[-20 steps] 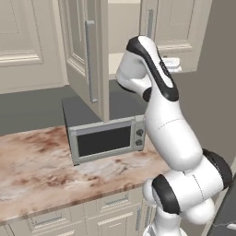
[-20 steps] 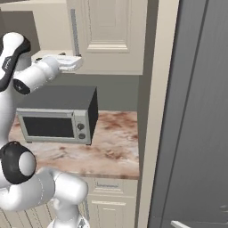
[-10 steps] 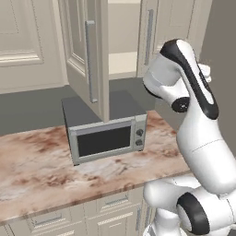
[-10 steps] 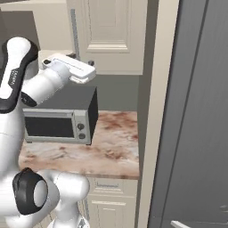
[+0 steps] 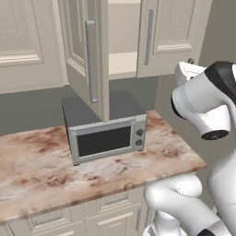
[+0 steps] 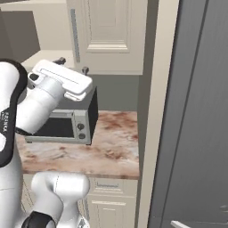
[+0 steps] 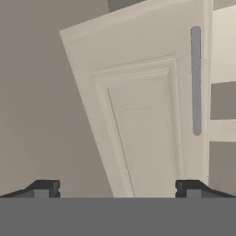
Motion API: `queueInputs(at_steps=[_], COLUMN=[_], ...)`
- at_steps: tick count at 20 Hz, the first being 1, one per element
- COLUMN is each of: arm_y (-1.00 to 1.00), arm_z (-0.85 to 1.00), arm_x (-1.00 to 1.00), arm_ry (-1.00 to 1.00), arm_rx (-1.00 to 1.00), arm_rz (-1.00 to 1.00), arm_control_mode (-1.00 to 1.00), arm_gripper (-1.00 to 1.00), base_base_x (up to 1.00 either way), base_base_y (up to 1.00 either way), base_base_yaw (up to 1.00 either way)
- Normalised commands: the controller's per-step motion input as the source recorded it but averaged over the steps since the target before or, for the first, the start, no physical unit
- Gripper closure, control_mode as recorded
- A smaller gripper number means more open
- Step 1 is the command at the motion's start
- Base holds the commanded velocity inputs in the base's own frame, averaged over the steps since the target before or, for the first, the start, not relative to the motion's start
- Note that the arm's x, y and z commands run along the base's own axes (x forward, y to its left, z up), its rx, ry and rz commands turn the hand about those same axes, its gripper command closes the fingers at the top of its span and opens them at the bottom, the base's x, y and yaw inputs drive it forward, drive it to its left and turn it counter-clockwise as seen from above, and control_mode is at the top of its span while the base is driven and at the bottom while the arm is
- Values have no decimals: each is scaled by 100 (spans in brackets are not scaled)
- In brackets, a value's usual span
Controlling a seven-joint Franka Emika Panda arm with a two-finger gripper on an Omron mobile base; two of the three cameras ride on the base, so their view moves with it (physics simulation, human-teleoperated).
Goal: Open the cabinet and move the ladle to the pot. Then close the cabinet.
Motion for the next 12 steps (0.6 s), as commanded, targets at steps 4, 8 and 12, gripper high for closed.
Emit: queueInputs(at_steps=[4,8,12], arm_y=[1,3,4], arm_z=[40,41,37], arm_x=[-74,-76,-67], arm_ry=[-6,-11,-9], arm_rx=[1,1,3], arm_rz=[0,0,0], arm_control_mode=[-100,-100,-100], arm_gripper=[-100,-100,-100], base_base_x=[0,0,0], base_base_y=[0,0,0], base_base_yaw=[0,0,0])
